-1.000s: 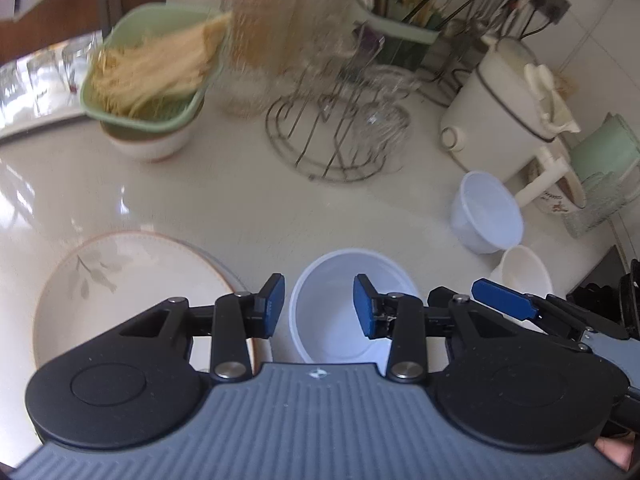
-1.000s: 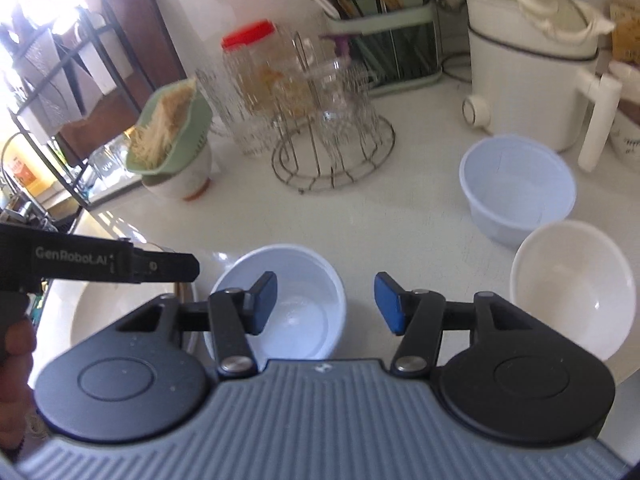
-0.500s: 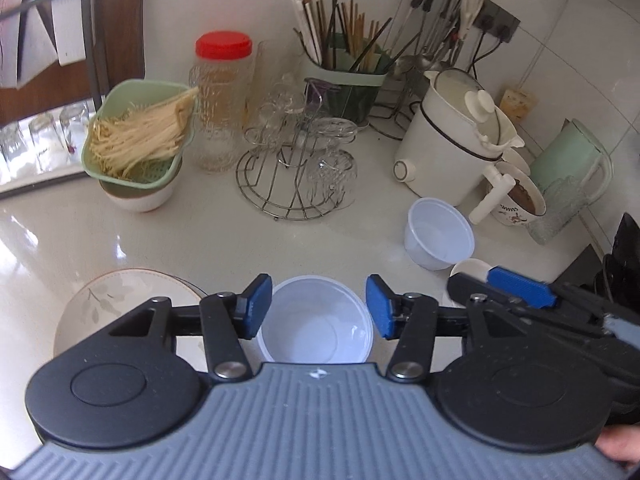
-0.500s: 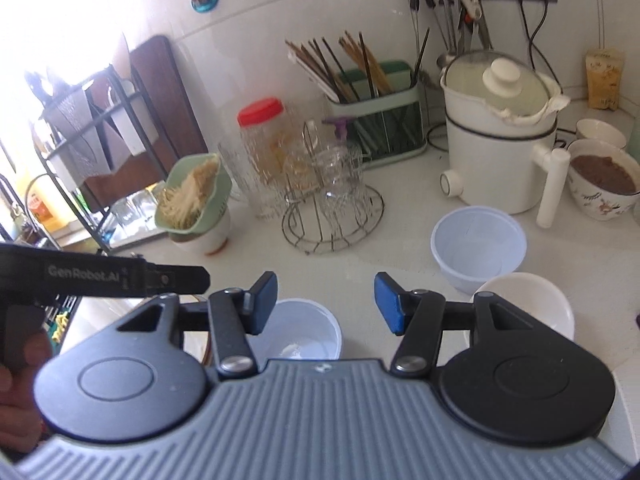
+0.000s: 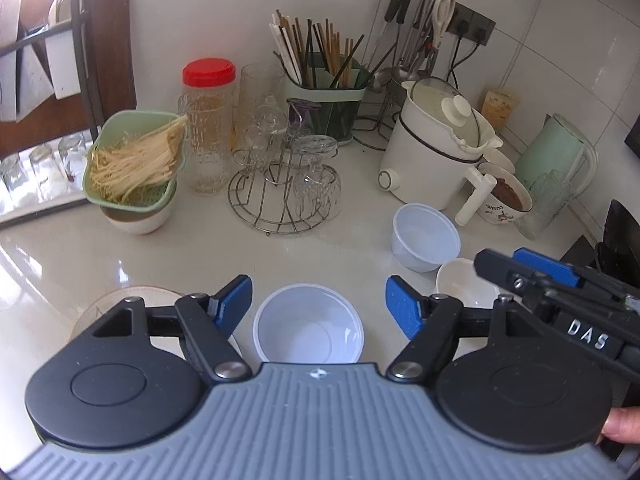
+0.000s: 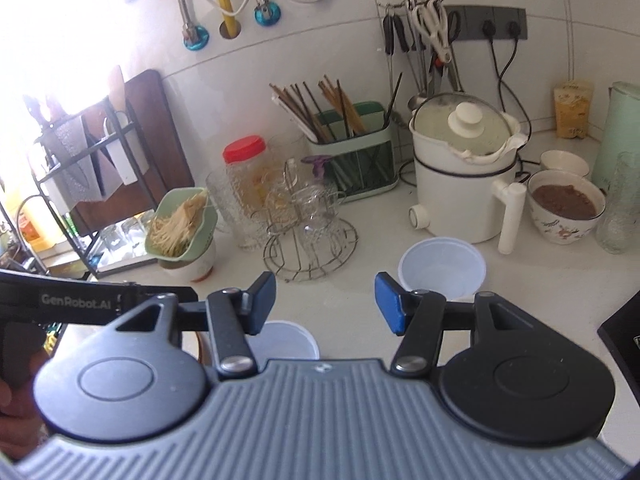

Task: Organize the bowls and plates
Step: 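Lift the white plastic bowl with both grippers toward the pale blue bowl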

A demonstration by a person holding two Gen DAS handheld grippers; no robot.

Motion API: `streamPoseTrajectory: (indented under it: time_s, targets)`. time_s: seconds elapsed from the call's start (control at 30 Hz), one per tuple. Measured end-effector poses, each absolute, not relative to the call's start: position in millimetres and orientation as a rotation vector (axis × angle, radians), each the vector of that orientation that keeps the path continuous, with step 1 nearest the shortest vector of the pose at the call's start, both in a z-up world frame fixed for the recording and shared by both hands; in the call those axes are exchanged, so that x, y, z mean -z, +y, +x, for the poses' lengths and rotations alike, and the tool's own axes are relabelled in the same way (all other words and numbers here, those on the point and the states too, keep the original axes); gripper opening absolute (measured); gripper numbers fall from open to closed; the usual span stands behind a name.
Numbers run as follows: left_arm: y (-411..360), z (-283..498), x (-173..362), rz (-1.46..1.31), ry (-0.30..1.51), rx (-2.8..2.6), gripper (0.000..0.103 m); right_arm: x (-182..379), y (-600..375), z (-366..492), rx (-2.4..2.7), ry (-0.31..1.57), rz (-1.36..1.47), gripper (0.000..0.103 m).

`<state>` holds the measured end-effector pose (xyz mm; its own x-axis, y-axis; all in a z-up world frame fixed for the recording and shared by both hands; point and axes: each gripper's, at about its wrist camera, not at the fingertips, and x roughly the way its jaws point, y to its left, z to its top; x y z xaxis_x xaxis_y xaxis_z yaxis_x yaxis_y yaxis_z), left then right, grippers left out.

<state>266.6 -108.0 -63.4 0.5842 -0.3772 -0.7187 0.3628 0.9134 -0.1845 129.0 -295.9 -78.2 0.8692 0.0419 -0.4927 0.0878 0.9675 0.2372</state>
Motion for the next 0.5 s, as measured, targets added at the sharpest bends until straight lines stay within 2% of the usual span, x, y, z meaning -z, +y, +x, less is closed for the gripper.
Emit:
streamPoseTrajectory:
  time_s: [0.3, 0.37, 0.4, 0.43, 0.5]
  targets:
    - [-104, 268, 53, 0.028, 0.822, 0.477, 0.078, 76, -292, 125, 0.058, 0.524, 0.296, 0.058]
    - [-103, 272, 52, 0.031, 0.822, 0.492, 0.078, 75, -290, 126, 0.079, 0.522, 0.299, 0.072]
    - [-102, 273, 51, 0.032, 0.819, 0.501, 0.078, 74, -290, 126, 0.093, 0.519, 0.305, 0.083]
    - [-101, 275, 51, 0.036, 0.819, 0.509, 0.078, 74, -290, 126, 0.104, 0.514, 0.310, 0.088]
    - [-102, 280, 54, 0.057, 0.831, 0.525, 0.079, 75, -290, 125, 0.134, 0.507, 0.323, 0.089]
